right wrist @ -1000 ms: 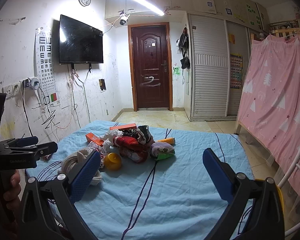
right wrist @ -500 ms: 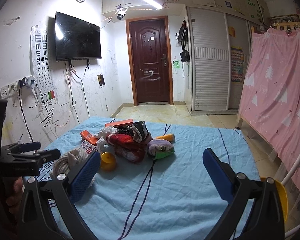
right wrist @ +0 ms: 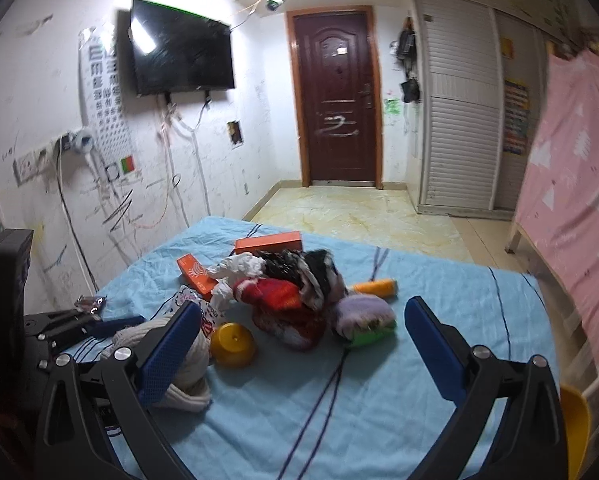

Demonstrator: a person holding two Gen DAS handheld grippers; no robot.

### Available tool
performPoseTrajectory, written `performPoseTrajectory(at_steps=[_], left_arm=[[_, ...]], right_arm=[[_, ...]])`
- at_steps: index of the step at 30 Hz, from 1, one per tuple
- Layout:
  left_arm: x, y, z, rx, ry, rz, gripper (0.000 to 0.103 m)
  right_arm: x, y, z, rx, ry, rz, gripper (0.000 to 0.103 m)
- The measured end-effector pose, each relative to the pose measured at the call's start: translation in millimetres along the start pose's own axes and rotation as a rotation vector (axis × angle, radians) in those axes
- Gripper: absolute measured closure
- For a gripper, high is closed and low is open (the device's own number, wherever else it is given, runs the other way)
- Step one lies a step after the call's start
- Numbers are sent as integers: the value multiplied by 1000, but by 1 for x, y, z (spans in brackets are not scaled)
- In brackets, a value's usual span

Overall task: Collect trash
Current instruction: 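Grasp the cream yarn skein with the left tool while the right tool reaches the red knit item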

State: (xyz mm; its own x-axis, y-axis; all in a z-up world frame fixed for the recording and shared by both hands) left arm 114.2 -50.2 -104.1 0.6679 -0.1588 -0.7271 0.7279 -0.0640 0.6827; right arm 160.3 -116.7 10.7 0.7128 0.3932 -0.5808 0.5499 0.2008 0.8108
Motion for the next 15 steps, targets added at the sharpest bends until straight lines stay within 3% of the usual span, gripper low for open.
performPoseTrajectory(at_steps=[7,10,13,15], left_arm=[[-11,3,3,2,-155,-17,65],[-23,5,-2,0,-190,10,65],[-36,9,-8,1,-212,52,65],[-41,13,-12,-5,-213,74,65]], right_arm=[[32,17,-27,-48,153,-76,8],[45,19,-36,-77,172,-112,9],[58,18,-45,-119,181,-150,19],[68,16,-51,-147,193,-185,39]])
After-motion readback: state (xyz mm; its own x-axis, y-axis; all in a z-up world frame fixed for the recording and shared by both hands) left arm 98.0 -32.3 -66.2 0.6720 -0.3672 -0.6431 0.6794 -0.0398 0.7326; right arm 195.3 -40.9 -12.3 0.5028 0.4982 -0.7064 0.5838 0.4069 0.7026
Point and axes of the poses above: each gripper's, at about its wrist camera, not at the fingertips, and x roughly the way its jaws point, z to its right, y to its top, the point moved 9 cm from there along x, roughly the way its jaws point, and after that the axes turned 4 degrees about -z, right-handed, at the moved point
